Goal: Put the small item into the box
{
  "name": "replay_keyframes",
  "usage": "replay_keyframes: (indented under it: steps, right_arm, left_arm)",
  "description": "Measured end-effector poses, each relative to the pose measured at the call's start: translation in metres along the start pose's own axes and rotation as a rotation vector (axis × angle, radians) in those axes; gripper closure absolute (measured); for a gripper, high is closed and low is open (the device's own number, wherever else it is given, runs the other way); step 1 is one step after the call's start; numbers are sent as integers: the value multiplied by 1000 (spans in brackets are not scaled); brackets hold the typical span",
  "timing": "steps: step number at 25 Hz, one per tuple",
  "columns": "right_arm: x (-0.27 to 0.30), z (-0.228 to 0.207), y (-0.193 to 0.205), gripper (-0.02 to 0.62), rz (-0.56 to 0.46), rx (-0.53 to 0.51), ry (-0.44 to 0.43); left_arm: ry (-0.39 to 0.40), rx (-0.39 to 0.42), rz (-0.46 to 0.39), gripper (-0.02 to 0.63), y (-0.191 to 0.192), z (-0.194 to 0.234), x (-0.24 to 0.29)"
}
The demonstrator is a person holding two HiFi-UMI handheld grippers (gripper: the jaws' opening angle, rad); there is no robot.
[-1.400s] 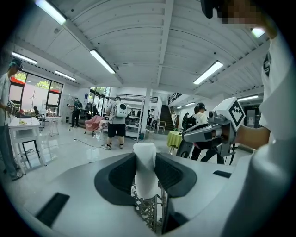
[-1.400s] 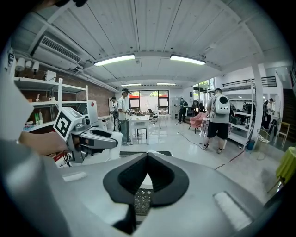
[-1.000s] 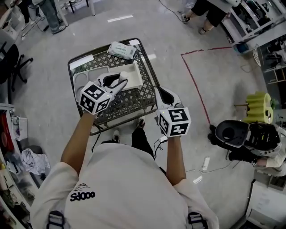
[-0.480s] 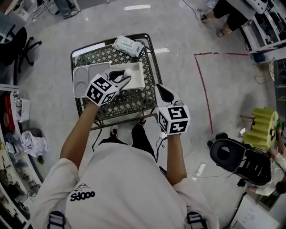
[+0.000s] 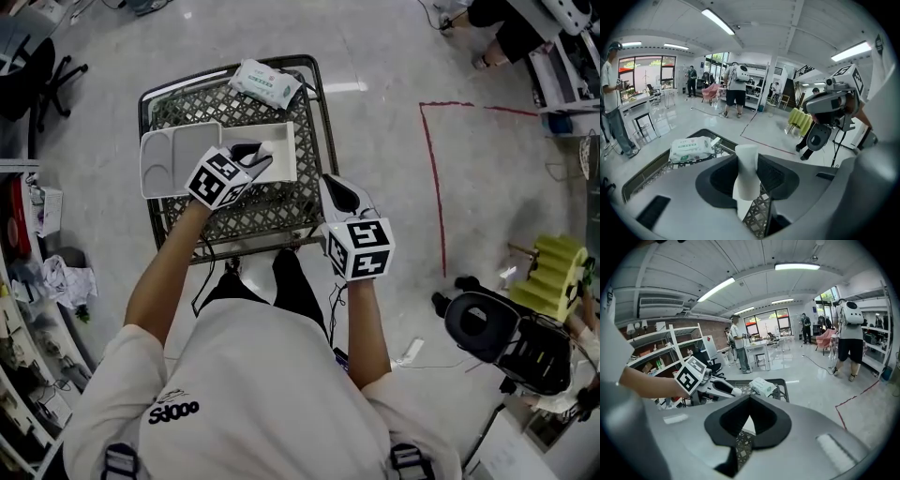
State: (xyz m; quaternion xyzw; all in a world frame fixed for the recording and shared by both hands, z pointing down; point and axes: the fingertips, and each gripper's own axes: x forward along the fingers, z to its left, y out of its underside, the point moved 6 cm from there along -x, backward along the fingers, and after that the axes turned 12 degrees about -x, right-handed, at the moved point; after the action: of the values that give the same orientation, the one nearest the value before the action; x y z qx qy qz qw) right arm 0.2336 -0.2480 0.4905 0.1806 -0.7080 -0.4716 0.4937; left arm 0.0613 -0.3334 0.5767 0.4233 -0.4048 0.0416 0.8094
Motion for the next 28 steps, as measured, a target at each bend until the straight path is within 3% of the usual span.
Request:
replay_keyframes:
  steps: [13, 24, 28]
  right_arm:
    - [33, -21, 39, 584, 60, 55, -86]
    - [48, -41, 57, 586, 126, 87, -75]
    - [50, -46, 60, 585, 133, 97, -65]
  left_arm:
    - [-19, -96, 207, 482, 48, 31, 74]
    - [2, -96, 376, 482, 77, 39, 117]
    - [9, -118, 395, 479, 83, 41, 122]
